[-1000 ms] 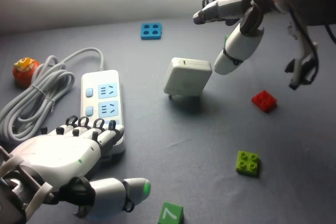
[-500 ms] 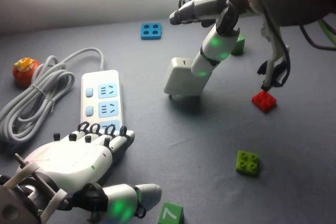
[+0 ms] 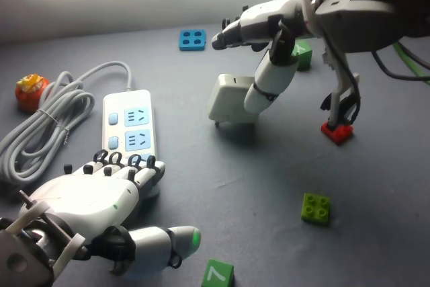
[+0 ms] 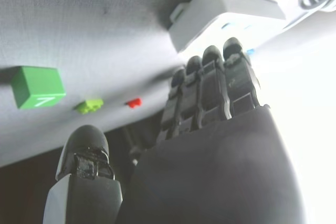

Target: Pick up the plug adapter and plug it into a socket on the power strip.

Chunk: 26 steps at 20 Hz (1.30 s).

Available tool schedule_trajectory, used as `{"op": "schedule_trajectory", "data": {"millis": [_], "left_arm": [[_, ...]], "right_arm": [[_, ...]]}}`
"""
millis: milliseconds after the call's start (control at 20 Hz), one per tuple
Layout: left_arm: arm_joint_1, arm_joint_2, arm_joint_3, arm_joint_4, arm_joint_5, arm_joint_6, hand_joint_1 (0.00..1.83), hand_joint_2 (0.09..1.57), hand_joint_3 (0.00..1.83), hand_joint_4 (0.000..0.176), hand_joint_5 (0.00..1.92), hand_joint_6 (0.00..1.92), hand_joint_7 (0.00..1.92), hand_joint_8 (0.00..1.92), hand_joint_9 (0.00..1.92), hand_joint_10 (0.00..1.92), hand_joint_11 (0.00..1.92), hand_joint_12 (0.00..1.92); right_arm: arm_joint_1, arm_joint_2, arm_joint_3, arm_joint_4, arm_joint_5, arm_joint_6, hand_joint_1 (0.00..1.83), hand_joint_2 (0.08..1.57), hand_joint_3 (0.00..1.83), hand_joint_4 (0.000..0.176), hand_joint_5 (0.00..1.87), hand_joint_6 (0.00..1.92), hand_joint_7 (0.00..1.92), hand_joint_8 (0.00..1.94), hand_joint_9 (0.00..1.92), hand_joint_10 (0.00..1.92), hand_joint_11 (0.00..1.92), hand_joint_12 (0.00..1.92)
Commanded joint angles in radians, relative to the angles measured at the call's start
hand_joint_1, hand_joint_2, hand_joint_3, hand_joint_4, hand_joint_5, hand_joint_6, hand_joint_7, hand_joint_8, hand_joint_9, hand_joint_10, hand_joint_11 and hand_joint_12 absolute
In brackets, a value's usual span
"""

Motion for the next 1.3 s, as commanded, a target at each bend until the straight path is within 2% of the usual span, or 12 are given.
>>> {"op": "schedule_trajectory", "data": {"millis": [0,250,400,750,800,1250], "left_arm": [[0.003,-0.003,0.006,0.052,-0.060,-0.007,0.00,1.19,0.00,0.000,0.02,0.00,0.05,0.00,0.03,0.00,0.00,0.00],[0.018,-0.003,0.013,0.052,-0.060,-0.022,0.00,1.19,0.00,0.000,0.03,0.01,0.08,0.01,0.06,0.01,0.02,0.01],[0.023,-0.003,0.016,0.051,-0.060,-0.030,0.00,1.19,0.00,0.000,0.03,0.00,0.06,0.00,0.04,0.00,0.01,0.01],[0.030,-0.017,0.017,0.051,-0.060,-0.037,0.00,1.19,0.00,0.000,0.03,0.00,0.06,0.01,0.04,0.01,0.01,0.01],[0.030,-0.020,0.017,0.051,-0.060,-0.037,0.00,1.19,0.00,0.000,0.05,0.01,0.07,0.01,0.06,0.01,0.03,0.01],[0.031,-0.026,0.015,0.035,-0.055,-0.046,0.00,1.19,0.00,0.000,0.03,0.01,0.06,0.01,0.05,0.01,0.02,0.01]], "right_arm": [[-0.001,0.001,0.006,-0.008,0.089,0.008,1.23,0.94,0.00,0.000,0.11,0.01,0.07,0.01,0.05,0.01,0.00,0.42],[-0.031,-0.028,0.027,-0.009,0.095,0.024,1.16,0.96,0.00,0.000,0.10,0.00,0.06,0.00,0.05,0.00,0.00,0.43],[-0.043,-0.035,0.043,-0.009,0.094,0.061,1.16,0.95,0.00,0.000,0.13,0.00,0.09,0.00,0.08,0.00,0.00,0.54],[-0.061,-0.060,0.077,-0.009,0.106,0.045,1.15,0.97,0.00,0.000,0.14,0.00,0.09,0.00,0.08,0.00,0.00,0.52],[-0.065,-0.066,0.084,-0.009,0.106,0.041,1.16,0.96,0.00,0.000,0.17,0.00,0.13,0.01,0.11,0.01,0.00,0.59],[-0.073,-0.089,0.099,-0.009,0.114,0.037,1.16,0.97,0.00,0.000,0.16,0.00,0.11,0.00,0.09,0.00,0.00,0.56]]}}
